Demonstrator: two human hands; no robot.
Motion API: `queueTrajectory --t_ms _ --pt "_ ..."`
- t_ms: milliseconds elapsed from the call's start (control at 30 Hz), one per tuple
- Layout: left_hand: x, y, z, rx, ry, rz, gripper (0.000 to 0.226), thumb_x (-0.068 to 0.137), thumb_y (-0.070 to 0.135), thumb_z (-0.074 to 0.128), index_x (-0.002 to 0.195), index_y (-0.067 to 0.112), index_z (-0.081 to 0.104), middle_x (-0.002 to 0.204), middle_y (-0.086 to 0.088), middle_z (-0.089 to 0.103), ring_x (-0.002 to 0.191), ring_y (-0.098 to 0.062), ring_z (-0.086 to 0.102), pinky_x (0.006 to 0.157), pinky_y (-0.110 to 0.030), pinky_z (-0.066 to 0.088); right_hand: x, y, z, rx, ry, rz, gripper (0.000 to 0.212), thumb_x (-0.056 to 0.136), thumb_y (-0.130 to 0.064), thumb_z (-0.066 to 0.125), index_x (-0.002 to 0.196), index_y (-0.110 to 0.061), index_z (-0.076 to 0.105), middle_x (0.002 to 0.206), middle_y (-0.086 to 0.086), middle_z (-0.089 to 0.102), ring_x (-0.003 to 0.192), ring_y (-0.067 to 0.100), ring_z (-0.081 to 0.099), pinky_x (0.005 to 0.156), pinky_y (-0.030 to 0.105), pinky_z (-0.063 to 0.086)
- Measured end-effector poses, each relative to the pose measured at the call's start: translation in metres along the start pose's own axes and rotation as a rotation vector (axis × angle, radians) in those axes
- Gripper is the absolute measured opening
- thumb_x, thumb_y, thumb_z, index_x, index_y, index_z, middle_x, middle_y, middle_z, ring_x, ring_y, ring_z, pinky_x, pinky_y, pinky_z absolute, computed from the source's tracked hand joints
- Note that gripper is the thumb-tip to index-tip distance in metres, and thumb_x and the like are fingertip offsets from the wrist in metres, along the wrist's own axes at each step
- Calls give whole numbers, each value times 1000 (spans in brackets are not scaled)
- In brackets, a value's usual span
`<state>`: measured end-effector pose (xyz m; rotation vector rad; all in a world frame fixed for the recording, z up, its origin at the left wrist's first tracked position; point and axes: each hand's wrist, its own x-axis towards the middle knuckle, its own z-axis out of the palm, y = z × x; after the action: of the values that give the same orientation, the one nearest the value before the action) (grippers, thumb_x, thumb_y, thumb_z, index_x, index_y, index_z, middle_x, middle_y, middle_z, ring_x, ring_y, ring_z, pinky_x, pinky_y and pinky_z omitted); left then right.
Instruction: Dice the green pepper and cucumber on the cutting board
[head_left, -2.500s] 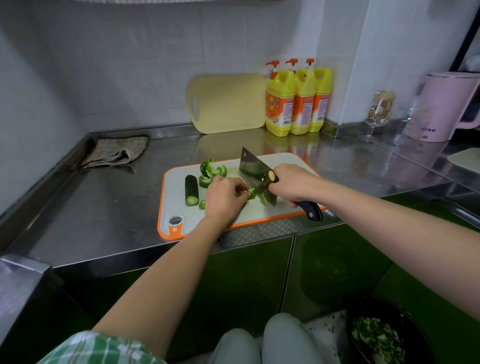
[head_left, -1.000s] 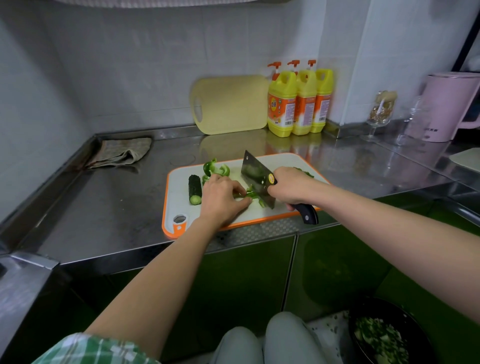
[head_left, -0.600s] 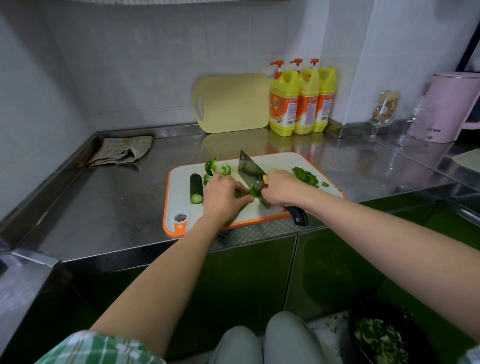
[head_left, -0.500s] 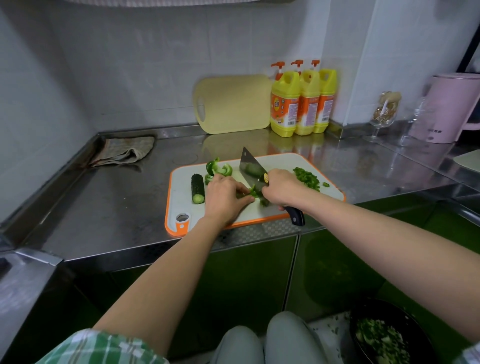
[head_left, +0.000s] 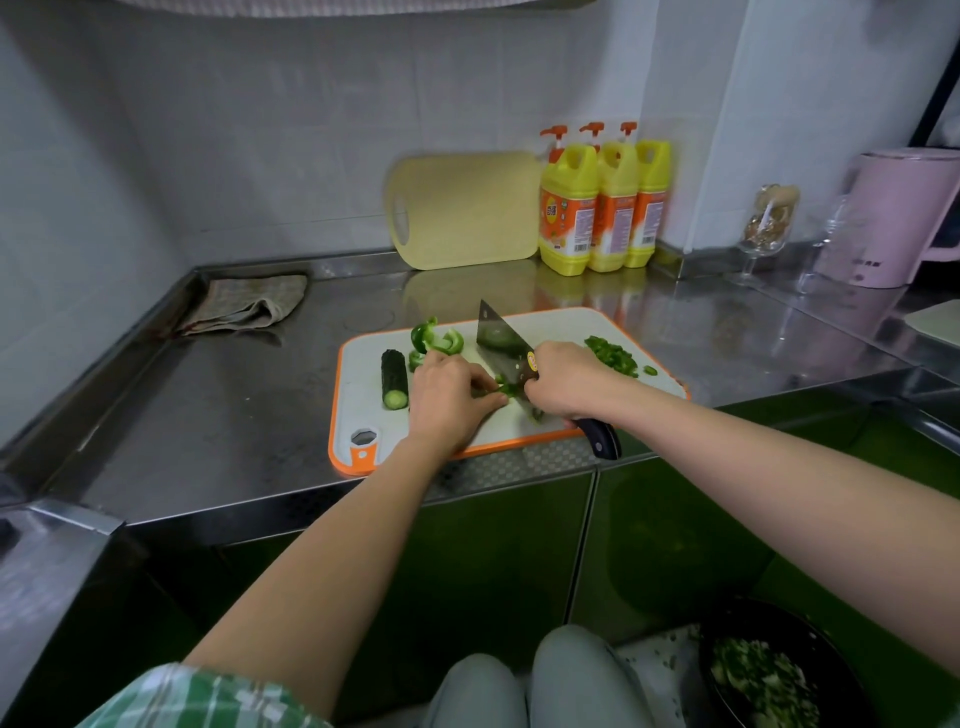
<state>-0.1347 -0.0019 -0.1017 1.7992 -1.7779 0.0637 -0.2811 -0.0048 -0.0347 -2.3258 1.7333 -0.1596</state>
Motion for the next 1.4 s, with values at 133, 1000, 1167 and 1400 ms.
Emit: queueTrajectory --t_ms 133,1000,1167,1400 --pt "1 0 0 -6 -3 5 24 77 48 75 90 28 77 91 -1 70 98 -25 48 81 -37 40 7 -5 4 52 -16 29 15 94 -11 50 79 -6 47 73 13 57 51 24 57 47 25 43" --pt "2 -1 -5 -34 -23 11 12 82 38 73 92 32 77 93 1 68 102 -24 46 84 -36 38 22 6 10 159 61 -19 17 93 -13 45 77 -9 46 72 13 59 49 28 65 49 29 51" --pt "2 -2 -2 -21 27 -33 9 81 36 74 85 29 76 89 2 69 101 -25 47 84 -36 38 12 14 -5 176 13 -49 11 94 -12 45 84 -7 48 74 14 58 45 24 59 40 21 39" --pt "2 1 2 -11 21 -43 8 83 34 72 86 28 75 92 2 69 102 -25 46 86 -38 39 7 15 -2 101 -46 -73 10 91 -10 44 83 -5 50 66 15 59 43 25 59 45 24 46"
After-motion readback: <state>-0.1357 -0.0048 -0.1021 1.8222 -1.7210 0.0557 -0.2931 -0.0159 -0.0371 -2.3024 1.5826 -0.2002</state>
